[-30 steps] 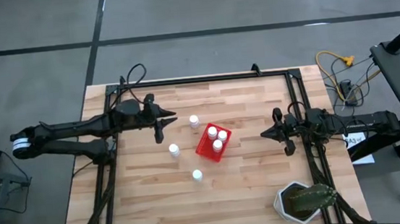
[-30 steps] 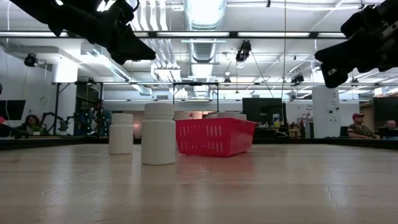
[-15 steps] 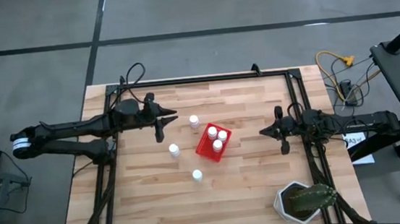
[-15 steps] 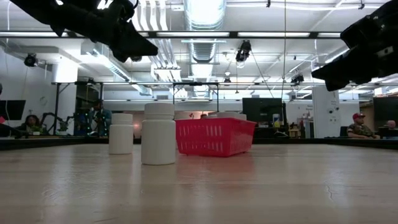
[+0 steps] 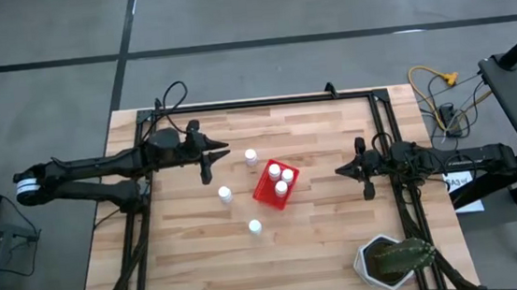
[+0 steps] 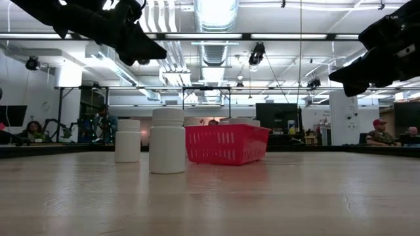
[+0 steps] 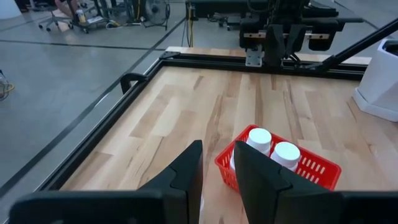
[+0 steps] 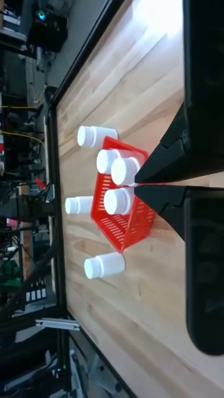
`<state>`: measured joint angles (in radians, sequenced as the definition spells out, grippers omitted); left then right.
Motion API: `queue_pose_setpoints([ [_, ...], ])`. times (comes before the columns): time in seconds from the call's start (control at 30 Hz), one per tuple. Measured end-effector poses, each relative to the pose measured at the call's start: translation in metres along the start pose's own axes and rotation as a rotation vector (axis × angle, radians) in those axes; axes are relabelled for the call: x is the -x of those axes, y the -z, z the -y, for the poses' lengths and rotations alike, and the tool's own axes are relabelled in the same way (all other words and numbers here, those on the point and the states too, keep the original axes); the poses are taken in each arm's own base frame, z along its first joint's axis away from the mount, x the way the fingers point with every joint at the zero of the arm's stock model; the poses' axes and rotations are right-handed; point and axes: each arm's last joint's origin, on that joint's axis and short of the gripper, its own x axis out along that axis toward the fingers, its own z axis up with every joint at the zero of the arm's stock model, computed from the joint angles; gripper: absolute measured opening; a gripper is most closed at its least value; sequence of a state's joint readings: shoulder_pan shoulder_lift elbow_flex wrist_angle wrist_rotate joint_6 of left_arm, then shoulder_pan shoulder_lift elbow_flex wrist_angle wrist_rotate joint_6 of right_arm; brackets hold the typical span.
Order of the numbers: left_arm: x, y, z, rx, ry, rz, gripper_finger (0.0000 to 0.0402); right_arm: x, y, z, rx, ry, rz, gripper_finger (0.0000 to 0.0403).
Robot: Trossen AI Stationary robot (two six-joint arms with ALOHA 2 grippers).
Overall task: Pick and place pill bottles into a basket
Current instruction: Put the top white pill bottle into the red basket
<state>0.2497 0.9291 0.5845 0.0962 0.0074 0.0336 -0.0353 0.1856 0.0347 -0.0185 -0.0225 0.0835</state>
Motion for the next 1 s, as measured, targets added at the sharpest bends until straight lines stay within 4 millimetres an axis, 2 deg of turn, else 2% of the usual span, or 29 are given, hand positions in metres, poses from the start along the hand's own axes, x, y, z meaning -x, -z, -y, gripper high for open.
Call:
queue_pose_setpoints([
  [0.13, 0.000, 0.000, -0.001, 0.002, -0.005, 0.001, 0.0078, 0.000, 0.000, 0.000, -0.014, 0.000, 0.000, 0.0008],
  [0.23, -0.001, 0.002, -0.003, 0.047, -0.014, -0.012, 0.0094, 0.000, 0.000, 0.000, -0.014, 0.000, 0.000, 0.0008],
  [0.37, -0.004, 0.004, -0.005, 0.136, -0.025, -0.028, 0.0143, 0.000, 0.000, 0.000, -0.024, 0.000, 0.001, 0.0008],
  [0.63, -0.017, 0.008, -0.006, 0.140, -0.028, -0.073, 0.0248, 0.000, 0.000, 0.000, -0.091, -0.001, 0.000, 0.0008],
  [0.8, -0.028, 0.007, -0.006, 0.140, -0.029, -0.102, 0.0290, 0.000, 0.000, 0.000, -0.100, -0.002, 0.000, 0.0008],
  [1.0, -0.040, 0.004, -0.006, 0.142, -0.030, -0.142, 0.0320, 0.000, 0.000, 0.000, -0.100, -0.003, -0.001, 0.0009],
])
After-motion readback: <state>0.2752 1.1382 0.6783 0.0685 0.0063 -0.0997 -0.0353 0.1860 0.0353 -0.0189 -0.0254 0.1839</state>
